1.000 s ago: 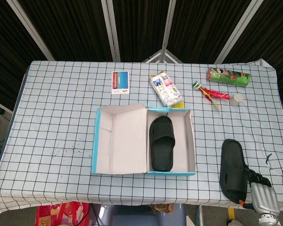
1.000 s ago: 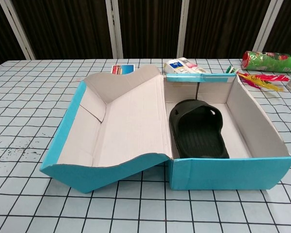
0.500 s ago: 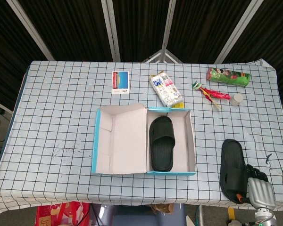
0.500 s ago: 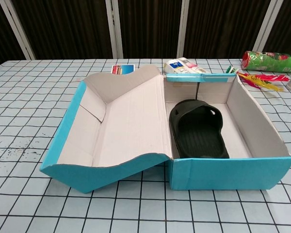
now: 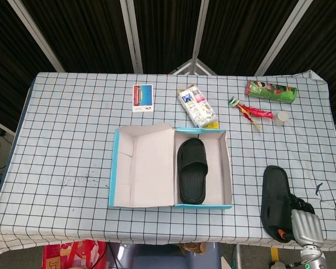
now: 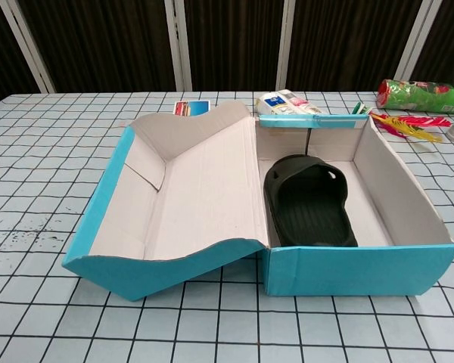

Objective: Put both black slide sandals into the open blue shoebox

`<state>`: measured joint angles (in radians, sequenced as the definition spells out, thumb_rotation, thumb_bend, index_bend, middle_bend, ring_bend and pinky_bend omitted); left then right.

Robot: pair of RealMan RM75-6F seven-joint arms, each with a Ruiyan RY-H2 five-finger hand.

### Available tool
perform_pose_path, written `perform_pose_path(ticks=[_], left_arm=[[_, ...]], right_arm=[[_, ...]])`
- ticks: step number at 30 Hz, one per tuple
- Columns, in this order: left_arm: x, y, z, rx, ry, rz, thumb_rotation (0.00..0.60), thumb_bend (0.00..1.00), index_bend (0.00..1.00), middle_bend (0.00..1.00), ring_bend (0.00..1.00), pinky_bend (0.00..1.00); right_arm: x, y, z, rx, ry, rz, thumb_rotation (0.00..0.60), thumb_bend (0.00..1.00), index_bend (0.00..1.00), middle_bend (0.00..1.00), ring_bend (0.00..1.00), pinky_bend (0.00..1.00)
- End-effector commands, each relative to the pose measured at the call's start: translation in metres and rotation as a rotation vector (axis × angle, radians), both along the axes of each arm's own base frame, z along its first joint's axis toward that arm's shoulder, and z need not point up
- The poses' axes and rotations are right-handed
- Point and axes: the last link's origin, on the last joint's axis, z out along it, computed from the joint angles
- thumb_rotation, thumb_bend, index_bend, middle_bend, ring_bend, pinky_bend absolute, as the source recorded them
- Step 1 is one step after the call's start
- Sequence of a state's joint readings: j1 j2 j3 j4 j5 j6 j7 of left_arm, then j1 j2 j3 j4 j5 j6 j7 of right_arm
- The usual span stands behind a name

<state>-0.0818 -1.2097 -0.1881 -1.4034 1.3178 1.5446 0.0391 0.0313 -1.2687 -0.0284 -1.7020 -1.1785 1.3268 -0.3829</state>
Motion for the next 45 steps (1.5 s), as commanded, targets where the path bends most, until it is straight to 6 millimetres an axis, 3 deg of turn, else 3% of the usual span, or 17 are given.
perform_pose_path(ticks=[1, 14, 17, 20, 26, 35, 41, 45], left_arm=[[0.000, 0.000, 0.000, 0.000, 0.000, 0.000, 0.600, 0.37, 0.06, 0.00, 0.00, 0.13], [-0.001, -0.001, 0.003, 0.011, -0.008, 0.002, 0.600, 0.37, 0.07, 0.00, 0.00, 0.13], [-0.001, -0.001, 0.003, 0.012, -0.009, 0.002, 0.600, 0.37, 0.07, 0.00, 0.00, 0.13], [-0.001, -0.001, 0.003, 0.012, -0.008, 0.001, 0.600, 0.37, 0.07, 0.00, 0.00, 0.13], [-0.001, -0.001, 0.003, 0.012, -0.009, 0.003, 0.600, 0.37, 0.07, 0.00, 0.00, 0.13], [-0.001, -0.001, 0.003, 0.011, -0.013, 0.001, 0.600, 0.37, 0.07, 0.00, 0.00, 0.13], [-0.001, -0.002, 0.004, 0.014, -0.017, -0.001, 0.600, 0.37, 0.07, 0.00, 0.00, 0.13], [-0.001, -0.002, 0.006, 0.017, -0.022, -0.008, 0.600, 0.37, 0.07, 0.00, 0.00, 0.13]], right_arm=[[0.001, -0.001, -0.001, 0.005, 0.001, 0.001, 0.600, 0.18, 0.17, 0.09, 0.09, 0.11], [-0.004, -0.008, -0.005, -0.006, 0.028, 0.018, 0.600, 0.19, 0.33, 0.21, 0.23, 0.11], [-0.003, -0.009, -0.005, -0.018, 0.027, 0.025, 0.600, 0.36, 0.46, 0.35, 0.31, 0.11], [-0.002, -0.010, -0.004, -0.045, 0.032, 0.049, 0.600, 0.48, 0.50, 0.41, 0.35, 0.11], [-0.007, -0.008, 0.000, -0.042, 0.040, 0.055, 0.600, 0.53, 0.51, 0.42, 0.36, 0.11], [-0.002, -0.018, 0.028, -0.142, 0.020, 0.089, 0.600, 0.56, 0.51, 0.42, 0.37, 0.11], [0.007, -0.036, 0.060, -0.194, 0.029, 0.121, 0.600, 0.56, 0.51, 0.42, 0.37, 0.11], [0.023, -0.054, 0.082, -0.197, -0.026, 0.150, 0.600, 0.56, 0.51, 0.42, 0.37, 0.11]])
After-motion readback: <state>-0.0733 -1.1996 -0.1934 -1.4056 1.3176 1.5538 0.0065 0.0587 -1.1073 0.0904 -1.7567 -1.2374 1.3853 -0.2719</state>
